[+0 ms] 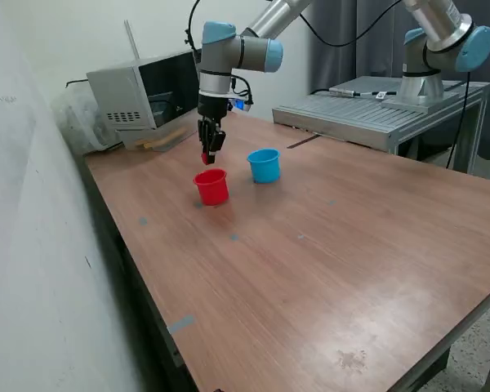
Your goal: Place red objects in the red bin, and blue objects in the blue bin.
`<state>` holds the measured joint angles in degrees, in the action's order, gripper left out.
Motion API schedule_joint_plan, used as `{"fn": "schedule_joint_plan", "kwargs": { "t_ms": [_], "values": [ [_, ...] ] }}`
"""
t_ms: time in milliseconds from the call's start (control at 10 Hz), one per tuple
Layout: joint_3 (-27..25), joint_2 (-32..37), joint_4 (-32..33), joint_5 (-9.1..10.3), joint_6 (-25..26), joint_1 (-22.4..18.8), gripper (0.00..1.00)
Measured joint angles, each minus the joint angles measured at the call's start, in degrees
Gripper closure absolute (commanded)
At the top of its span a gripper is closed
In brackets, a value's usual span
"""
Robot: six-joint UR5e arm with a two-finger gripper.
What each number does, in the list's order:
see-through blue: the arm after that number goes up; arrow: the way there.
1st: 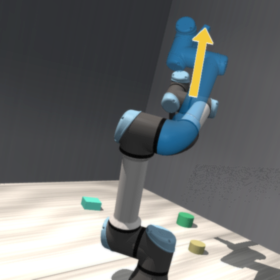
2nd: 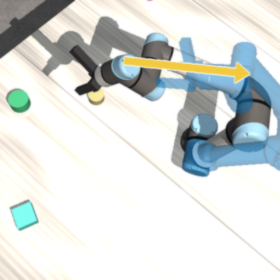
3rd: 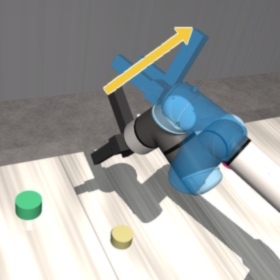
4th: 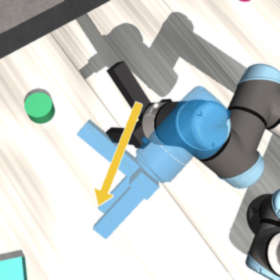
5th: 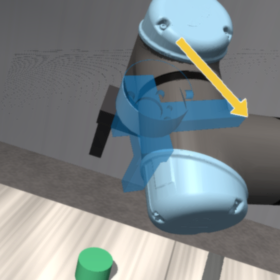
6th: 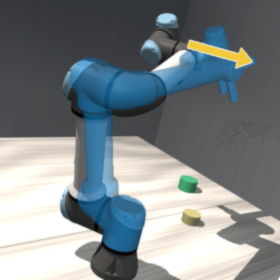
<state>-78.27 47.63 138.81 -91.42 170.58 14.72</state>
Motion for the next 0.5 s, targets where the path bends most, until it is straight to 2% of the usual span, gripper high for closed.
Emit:
{"fn": "schedule_joint_plan", "kwargs": {
  "t_ms": [500],
  "values": [
    [-0.4,0.0,0.1,0.08,0.0,0.4,0.00]
  ]
}}
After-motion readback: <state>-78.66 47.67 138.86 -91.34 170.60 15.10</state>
